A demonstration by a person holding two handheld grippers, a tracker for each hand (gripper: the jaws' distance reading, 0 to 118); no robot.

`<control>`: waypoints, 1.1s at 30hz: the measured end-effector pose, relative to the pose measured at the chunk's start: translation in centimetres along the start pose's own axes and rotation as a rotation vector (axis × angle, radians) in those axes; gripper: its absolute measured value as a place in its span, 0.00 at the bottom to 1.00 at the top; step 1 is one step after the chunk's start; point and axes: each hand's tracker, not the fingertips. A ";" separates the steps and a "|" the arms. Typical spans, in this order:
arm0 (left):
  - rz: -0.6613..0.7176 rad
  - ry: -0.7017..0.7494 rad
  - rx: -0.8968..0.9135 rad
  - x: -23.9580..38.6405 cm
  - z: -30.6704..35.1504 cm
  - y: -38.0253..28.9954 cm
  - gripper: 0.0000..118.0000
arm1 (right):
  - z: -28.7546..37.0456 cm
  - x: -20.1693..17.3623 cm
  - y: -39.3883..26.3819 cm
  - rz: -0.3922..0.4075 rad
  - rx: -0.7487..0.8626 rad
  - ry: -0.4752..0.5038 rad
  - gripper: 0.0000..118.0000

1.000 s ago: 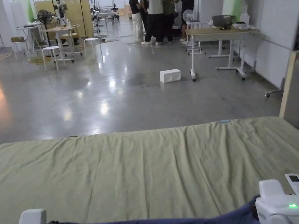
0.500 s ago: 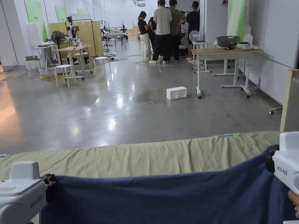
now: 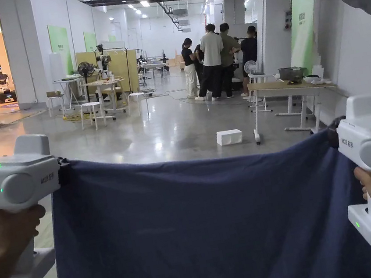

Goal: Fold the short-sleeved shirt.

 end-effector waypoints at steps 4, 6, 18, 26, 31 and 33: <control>0.016 0.020 0.014 0.3 -1.9 3.2 0.03 | -4.6 -0.5 2.2 0.021 0.021 -0.009 0.02; -0.003 0.035 0.024 0.6 -2.6 4.9 0.03 | -5.8 -0.7 3.7 0.032 0.031 -0.024 0.02; -0.003 0.075 0.082 -0.8 -12.3 11.4 0.04 | -16.3 -1.7 9.7 0.070 0.099 -0.029 0.02; -0.009 0.063 0.068 -1.3 -14.2 10.5 0.03 | -17.1 -2.4 7.5 0.105 0.108 -0.020 0.02; -0.009 0.042 0.018 -0.9 -14.4 6.3 0.04 | -14.7 -3.1 2.5 0.105 0.039 -0.019 0.02; 0.036 0.009 -0.073 -0.2 -13.4 4.2 0.03 | -13.4 -3.0 0.6 0.093 0.020 -0.012 0.02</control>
